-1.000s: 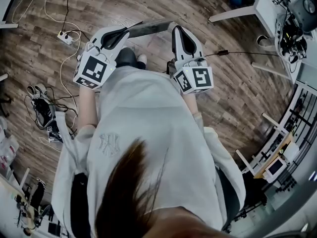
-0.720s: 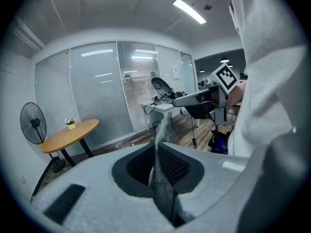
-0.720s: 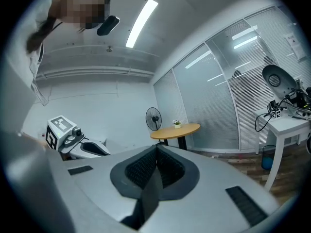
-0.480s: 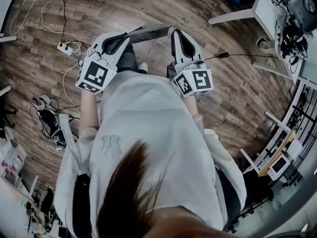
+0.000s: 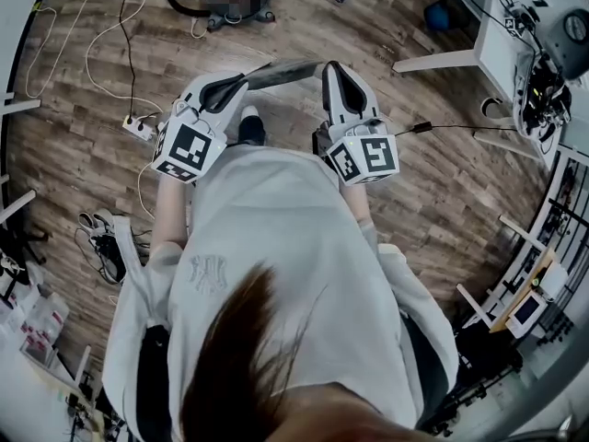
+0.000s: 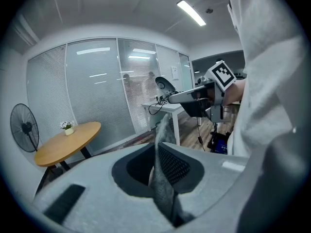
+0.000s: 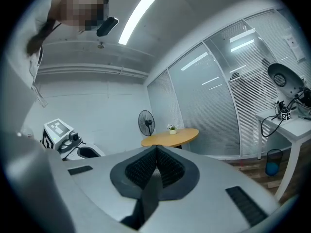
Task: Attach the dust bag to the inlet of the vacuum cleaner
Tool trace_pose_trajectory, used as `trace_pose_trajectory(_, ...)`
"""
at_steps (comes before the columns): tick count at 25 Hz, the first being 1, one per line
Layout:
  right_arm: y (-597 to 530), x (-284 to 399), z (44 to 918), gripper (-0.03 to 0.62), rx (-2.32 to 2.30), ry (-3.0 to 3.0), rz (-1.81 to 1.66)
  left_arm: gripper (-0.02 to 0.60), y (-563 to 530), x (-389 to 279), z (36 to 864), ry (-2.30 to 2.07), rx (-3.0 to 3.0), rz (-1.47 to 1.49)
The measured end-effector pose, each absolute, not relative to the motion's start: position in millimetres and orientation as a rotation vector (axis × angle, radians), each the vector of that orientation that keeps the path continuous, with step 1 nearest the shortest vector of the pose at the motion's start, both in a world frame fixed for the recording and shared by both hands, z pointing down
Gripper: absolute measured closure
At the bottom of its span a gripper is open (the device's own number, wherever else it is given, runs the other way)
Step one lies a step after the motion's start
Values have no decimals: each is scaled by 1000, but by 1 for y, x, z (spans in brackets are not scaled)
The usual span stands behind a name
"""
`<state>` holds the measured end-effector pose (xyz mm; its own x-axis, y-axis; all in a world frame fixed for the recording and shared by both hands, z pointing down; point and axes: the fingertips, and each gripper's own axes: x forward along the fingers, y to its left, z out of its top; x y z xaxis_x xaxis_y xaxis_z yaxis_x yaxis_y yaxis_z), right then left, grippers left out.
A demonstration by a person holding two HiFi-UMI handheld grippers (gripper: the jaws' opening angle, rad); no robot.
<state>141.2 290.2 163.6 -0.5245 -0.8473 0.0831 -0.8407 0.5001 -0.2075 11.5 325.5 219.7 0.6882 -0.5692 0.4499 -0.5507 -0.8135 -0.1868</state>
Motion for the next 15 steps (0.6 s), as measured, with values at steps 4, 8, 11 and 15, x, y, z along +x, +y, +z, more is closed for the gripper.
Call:
trace_pose_trajectory(4, 263, 114, 162, 591, -1517, 2693, -331, 543, 292, -19, 222, 951, -2845, -777)
trace_pose_trajectory(8, 248, 92, 164, 591, -1518, 2712, -333, 543, 270, -44, 221, 970, -2839, -767)
trace_pose_trajectory(11, 239, 82, 165, 591, -1537, 2714, -348, 543, 258, -59, 220, 996, -2833, -765)
trace_pose_trajectory(15, 225, 75, 161, 591, -1524, 2752, -322, 543, 245, -71, 218, 1039, -2830, -754)
